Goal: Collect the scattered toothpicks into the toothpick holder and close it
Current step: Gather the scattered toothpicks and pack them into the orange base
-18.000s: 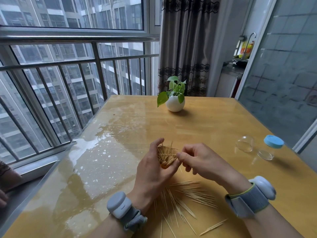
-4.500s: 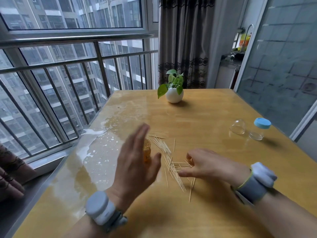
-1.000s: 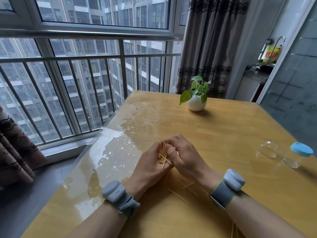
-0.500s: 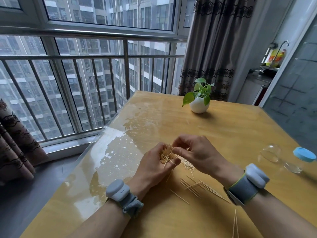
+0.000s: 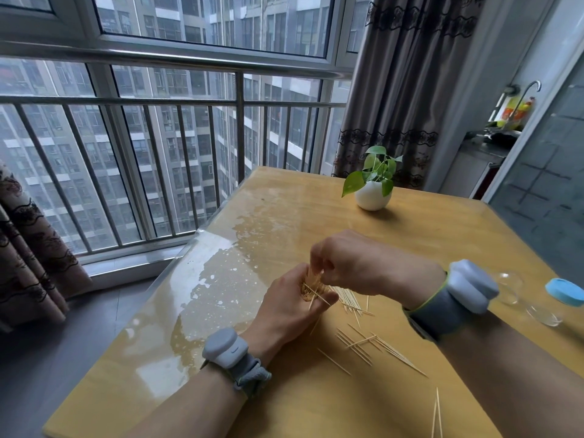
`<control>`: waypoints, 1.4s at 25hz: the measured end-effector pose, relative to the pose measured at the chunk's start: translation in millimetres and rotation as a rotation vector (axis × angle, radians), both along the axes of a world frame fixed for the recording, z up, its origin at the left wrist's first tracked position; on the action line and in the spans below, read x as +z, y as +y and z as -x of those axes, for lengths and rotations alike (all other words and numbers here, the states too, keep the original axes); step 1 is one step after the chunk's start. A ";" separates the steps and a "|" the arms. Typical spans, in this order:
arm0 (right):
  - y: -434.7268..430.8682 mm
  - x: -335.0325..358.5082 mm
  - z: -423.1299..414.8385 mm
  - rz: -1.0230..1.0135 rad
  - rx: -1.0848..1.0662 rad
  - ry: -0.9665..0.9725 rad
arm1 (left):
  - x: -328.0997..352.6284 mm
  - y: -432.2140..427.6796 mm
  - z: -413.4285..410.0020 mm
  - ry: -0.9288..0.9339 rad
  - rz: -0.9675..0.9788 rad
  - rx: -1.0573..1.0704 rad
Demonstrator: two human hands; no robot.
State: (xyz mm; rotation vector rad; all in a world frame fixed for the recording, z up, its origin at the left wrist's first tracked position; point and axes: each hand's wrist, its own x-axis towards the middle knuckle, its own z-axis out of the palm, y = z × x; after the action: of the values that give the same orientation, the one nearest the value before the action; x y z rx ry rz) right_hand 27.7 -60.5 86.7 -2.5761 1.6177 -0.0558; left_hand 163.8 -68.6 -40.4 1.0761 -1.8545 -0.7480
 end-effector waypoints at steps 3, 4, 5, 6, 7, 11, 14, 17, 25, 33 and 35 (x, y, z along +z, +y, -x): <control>-4.1 -4.4 -5.3 -0.022 0.002 -0.055 | -1.3 0.2 -0.3 0.022 0.006 0.001; -5.7 -6.6 -4.0 -0.039 0.002 -0.099 | -1.2 0.0 -0.5 0.018 0.003 0.007; -6.2 -8.6 -1.8 -0.056 0.006 -0.156 | -1.7 -0.7 -1.0 0.013 -0.001 0.010; -6.0 -10.9 1.5 -0.065 0.009 -0.226 | -1.8 -1.2 -1.5 0.007 -0.002 0.009; -3.6 -13.4 5.6 -0.058 0.011 -0.307 | -1.8 -1.3 -1.7 0.000 -0.002 0.013; 19.5 -33.4 27.8 0.104 0.107 -0.437 | 2.8 0.1 -0.8 -0.007 -0.019 0.060; 29.2 -57.3 31.3 0.153 0.200 -0.376 | 3.7 -0.2 0.2 -0.012 -0.027 0.071; 23.3 -58.3 29.3 0.209 0.208 -0.384 | 3.5 0.9 0.7 -0.016 -0.024 0.071; 17.2 -48.0 17.9 0.249 0.226 -0.291 | 0.0 0.9 1.9 -0.030 0.007 0.054; 20.4 -43.4 19.8 0.340 0.185 -0.374 | 4.1 4.0 0.3 0.014 -0.051 0.060; 34.6 -53.7 20.7 0.231 0.279 -0.321 | 2.3 3.2 -1.6 -0.029 -0.047 0.072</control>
State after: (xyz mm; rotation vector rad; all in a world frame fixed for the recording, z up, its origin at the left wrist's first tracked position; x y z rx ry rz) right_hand 7.0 -25.9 33.0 -2.7519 1.1920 -0.6319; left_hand 165.5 -65.5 -38.1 1.1832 -1.8199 -0.7412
